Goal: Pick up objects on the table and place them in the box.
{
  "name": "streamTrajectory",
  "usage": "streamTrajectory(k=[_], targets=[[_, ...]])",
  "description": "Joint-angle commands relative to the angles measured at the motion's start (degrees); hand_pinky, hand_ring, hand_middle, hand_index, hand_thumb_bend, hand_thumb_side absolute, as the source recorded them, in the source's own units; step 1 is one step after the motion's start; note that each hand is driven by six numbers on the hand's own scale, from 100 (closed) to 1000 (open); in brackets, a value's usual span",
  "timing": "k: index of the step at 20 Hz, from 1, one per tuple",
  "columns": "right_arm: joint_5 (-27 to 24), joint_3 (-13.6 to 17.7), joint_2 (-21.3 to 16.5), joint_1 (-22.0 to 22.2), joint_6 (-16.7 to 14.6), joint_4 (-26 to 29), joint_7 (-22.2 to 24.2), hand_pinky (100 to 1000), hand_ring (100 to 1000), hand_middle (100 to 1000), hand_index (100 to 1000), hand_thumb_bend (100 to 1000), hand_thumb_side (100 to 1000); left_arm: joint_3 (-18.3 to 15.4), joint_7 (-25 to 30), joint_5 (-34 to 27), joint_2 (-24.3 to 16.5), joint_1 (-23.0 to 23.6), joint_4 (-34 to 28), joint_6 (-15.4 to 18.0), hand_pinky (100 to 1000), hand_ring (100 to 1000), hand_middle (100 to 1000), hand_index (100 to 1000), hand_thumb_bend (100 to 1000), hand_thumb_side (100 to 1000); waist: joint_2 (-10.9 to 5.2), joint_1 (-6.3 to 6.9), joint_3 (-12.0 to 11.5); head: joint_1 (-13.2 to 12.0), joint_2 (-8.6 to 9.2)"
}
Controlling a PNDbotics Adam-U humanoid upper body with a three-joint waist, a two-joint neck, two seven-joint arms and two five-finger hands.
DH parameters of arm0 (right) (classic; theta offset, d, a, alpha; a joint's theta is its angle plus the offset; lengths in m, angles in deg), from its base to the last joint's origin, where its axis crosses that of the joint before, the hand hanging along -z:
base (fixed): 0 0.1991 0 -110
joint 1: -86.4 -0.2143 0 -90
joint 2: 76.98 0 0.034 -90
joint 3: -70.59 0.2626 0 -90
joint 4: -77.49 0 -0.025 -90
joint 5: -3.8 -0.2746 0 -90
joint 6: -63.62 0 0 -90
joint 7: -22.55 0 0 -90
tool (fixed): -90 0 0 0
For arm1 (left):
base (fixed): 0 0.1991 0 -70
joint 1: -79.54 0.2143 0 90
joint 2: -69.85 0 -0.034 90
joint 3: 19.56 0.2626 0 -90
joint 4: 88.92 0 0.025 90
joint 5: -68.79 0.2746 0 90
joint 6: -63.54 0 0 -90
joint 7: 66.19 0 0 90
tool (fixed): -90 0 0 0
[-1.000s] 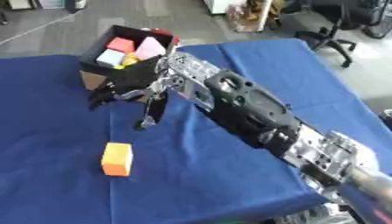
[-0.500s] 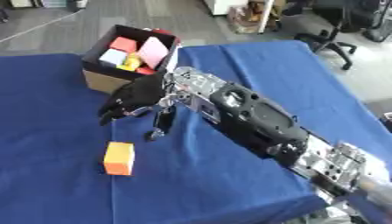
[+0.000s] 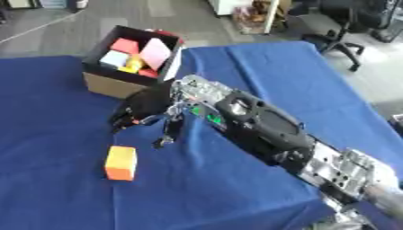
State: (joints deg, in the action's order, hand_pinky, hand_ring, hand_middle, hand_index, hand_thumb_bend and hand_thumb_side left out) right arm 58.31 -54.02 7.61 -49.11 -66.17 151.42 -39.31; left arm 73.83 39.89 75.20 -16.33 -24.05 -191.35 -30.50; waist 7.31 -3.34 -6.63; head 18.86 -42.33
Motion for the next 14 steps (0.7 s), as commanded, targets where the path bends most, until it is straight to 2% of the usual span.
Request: streamTrajectory(k=[1, 9, 14], targets=[[1.31, 0.45, 0.0, -0.86, -12.17, -0.37, 11.13, 981, 971, 983, 1000, 421, 153, -0.15, 0.12, 0.07, -0.95, -0.46, -0.83, 0.13, 788, 676, 634, 866, 100, 772, -0.98, -0.25, 0.06, 0.23, 0.33], [2.09, -0.39, 1.6, -1.13, -12.17, 0.18, 10.27, 981, 967, 978, 1000, 416, 107, -0.1, 0.21, 0.03, -0.86, -0.51, -0.85, 0.13, 789, 676, 634, 866, 100, 773, -0.95, -0.22, 0.03, 0.44, 0.38], [2.24, -0.85, 1.97, -1.11, -12.17, 1.55, 10.64, 981, 961, 964, 987, 422, 129, -0.09, 0.25, 0.02, -0.86, -0.51, -0.85, 0.13, 789, 677, 634, 866, 100, 773, -0.96, -0.26, 0.04, 0.5, 0.41]])
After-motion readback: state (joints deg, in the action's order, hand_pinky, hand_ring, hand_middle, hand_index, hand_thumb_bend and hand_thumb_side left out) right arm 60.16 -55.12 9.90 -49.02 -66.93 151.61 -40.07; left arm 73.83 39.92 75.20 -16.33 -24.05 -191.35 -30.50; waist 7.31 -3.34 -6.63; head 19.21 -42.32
